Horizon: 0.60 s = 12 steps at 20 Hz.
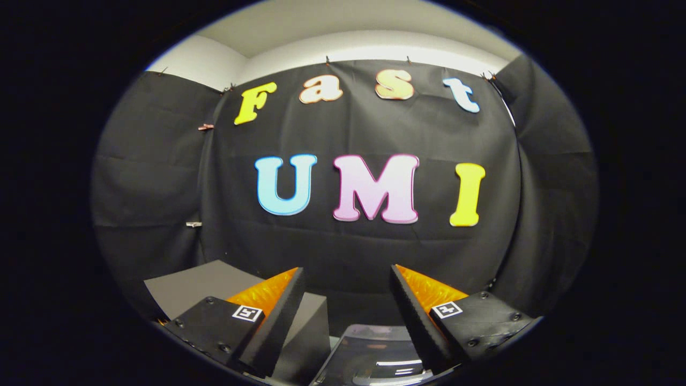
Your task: Put the clothes into the washing machine and then close the washing machine lid.
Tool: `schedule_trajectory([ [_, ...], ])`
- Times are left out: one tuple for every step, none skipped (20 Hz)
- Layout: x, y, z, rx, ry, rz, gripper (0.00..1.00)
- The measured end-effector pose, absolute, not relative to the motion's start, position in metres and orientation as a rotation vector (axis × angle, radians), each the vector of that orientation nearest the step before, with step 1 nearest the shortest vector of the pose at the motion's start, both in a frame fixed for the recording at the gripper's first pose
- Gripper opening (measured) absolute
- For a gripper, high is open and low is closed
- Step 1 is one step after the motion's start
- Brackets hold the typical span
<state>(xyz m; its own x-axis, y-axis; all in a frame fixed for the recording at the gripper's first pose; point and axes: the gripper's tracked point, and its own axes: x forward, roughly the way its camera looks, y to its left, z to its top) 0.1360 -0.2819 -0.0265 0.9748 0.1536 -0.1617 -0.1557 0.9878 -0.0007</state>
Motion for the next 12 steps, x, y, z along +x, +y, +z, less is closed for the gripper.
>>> schedule_trajectory([
  [0.135,-0.274,-0.022,-0.025,0.146,0.175,0.99],
  [0.132,-0.266,-0.020,-0.037,0.138,0.193,0.99],
  [0.130,-0.260,-0.018,-0.048,0.134,0.206,0.99],
  [0.129,-0.255,-0.017,-0.054,0.131,0.220,0.98],
  [0.129,-0.250,-0.018,-0.053,0.132,0.232,0.98],
  [0.127,-0.247,-0.018,-0.052,0.133,0.240,0.98],
  [0.127,-0.244,-0.018,-0.052,0.134,0.245,0.98],
  [0.127,-0.243,-0.017,-0.056,0.134,0.245,0.98],
  [0.127,-0.243,-0.016,-0.059,0.135,0.245,0.98],
  [0.129,-0.243,-0.013,-0.057,0.138,0.244,0.98],
  [0.131,-0.243,-0.011,-0.055,0.136,0.241,0.98],
  [0.133,-0.244,-0.008,-0.055,0.133,0.238,0.98],
])
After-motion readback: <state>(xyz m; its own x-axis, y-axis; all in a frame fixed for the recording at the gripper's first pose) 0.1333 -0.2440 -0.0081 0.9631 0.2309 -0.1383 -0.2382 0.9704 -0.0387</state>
